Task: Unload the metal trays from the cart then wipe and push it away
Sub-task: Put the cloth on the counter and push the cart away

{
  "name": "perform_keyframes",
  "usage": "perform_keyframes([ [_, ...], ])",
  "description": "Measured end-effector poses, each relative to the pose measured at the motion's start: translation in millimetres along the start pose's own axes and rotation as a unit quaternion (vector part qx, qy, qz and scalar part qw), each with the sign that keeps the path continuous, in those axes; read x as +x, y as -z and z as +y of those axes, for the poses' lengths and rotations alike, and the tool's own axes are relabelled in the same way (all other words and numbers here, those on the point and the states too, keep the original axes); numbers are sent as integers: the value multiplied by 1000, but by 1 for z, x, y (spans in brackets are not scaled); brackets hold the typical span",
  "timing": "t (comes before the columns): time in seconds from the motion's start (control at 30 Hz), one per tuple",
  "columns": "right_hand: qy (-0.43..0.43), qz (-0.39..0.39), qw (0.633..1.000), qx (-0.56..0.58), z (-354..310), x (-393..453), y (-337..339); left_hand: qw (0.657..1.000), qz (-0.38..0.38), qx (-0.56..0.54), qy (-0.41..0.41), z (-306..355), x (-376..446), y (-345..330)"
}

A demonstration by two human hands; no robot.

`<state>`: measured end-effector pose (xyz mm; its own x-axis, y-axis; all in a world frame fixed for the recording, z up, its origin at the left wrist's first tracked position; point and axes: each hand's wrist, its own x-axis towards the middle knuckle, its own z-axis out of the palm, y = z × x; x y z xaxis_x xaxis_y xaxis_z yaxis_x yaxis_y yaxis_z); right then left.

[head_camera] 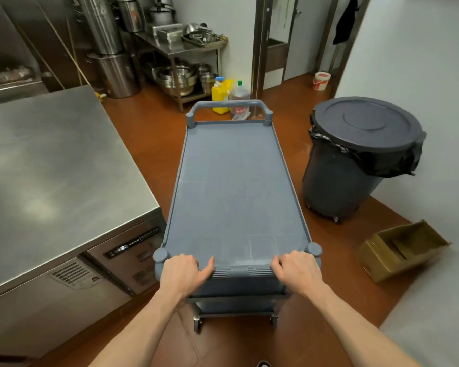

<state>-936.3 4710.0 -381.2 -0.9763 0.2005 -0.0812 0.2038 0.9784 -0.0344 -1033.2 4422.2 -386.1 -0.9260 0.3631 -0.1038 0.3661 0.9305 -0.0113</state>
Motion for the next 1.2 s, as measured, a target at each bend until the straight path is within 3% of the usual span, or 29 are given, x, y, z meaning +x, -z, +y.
perform_keyframes([
  [0.23, 48, 3, 999, 14, 25, 103, 6, 999, 24, -10, 44, 7, 82, 6],
  [0.7, 110, -17, 994, -19, 43, 297, 15, 993, 2, -23, 113, 1, 234, 18],
  [1.2, 175, 14, 984, -38, 10, 514, 49, 980, -10, -83, 183, -48, 403, 49],
])
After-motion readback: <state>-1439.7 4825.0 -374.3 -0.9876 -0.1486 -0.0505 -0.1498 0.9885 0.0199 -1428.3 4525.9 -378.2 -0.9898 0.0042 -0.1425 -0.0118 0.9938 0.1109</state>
